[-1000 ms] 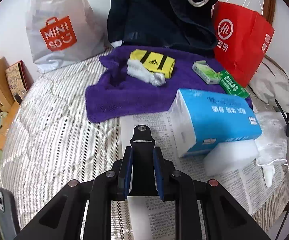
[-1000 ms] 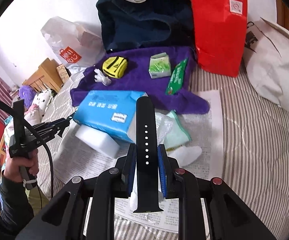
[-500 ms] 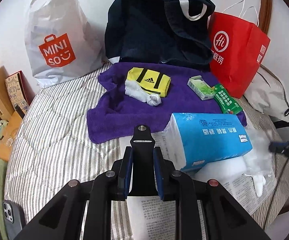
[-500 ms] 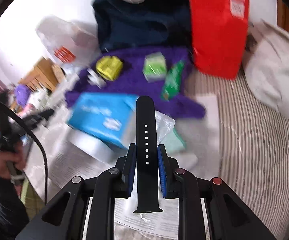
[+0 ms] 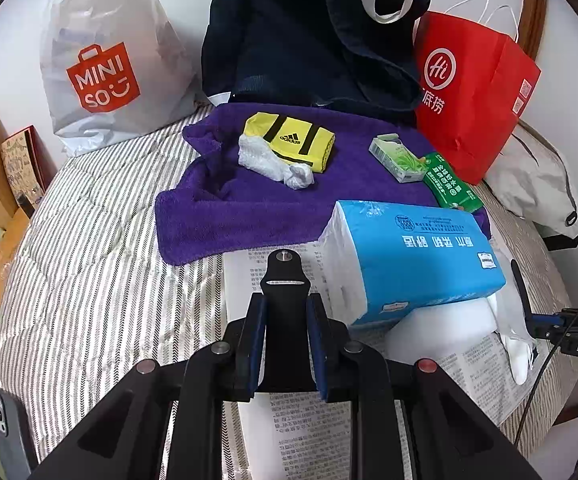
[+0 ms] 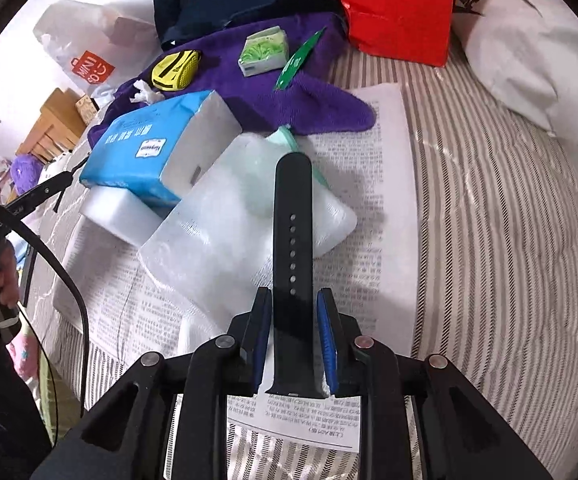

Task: Organize soft objects
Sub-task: 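Carry both black strap pieces toward the purple towel, then lower the strap pieces onto the purple towel and open both tools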

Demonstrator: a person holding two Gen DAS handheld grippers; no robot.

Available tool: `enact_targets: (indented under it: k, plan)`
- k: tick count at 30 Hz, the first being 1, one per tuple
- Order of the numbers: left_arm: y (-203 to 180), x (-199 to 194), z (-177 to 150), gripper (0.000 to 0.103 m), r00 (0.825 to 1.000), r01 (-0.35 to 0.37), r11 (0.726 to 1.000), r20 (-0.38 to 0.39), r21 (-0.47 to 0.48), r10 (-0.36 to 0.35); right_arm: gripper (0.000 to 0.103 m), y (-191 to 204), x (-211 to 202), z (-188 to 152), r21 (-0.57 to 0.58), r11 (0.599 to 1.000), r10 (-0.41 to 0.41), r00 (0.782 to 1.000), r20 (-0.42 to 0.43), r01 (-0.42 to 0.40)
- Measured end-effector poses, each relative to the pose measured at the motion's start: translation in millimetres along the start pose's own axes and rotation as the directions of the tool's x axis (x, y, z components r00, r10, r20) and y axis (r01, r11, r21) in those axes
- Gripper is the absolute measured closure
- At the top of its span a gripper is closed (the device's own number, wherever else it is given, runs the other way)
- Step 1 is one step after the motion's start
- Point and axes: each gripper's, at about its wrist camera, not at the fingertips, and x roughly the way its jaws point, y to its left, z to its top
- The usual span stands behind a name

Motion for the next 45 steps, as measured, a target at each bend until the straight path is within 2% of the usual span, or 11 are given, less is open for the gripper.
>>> enact_targets:
  k: [2,10,17,28,45]
  plan:
    - [-0.5,0.3,-0.3,0.083,1.0,0.005,1.0,-0.003,-0.001,-0.005,0.084,1.5,2.5,-0.3,0.004,1.0,-0.003,1.0,-0.002,0.003]
    - [-1.1,-1.2,-0.7,0.083,1.0,0.011,1.0,0.0,-0.002,-0.011,0.084,7.0,-29.2,-0.3,-0.014,1.0,-0.022,0.997,0.074,0.023]
    - [-2.4,-6.3,9.8,0.083,1.0,0.013,1.0,0.024,0.0,-0.013,0.084,7.0,-52.8,14.7,-0.018,1.0,-0.017,0.991,0.131,0.02]
    - [2.8,-6.4,40.3,0.083,0.998,0.018,1.0,0.054,0.001,-0.018,0.084,30.5,-61.1,65.3,-0.063,0.998,0.038,0.978,0.203,-0.025]
    - [1.7,22.5,97.2,0.083,0.997,0.04,0.999,0.071,0.017,-0.041,0.084,53.6,-37.2,146.7,-0.086,0.994,0.082,0.968,0.238,-0.064]
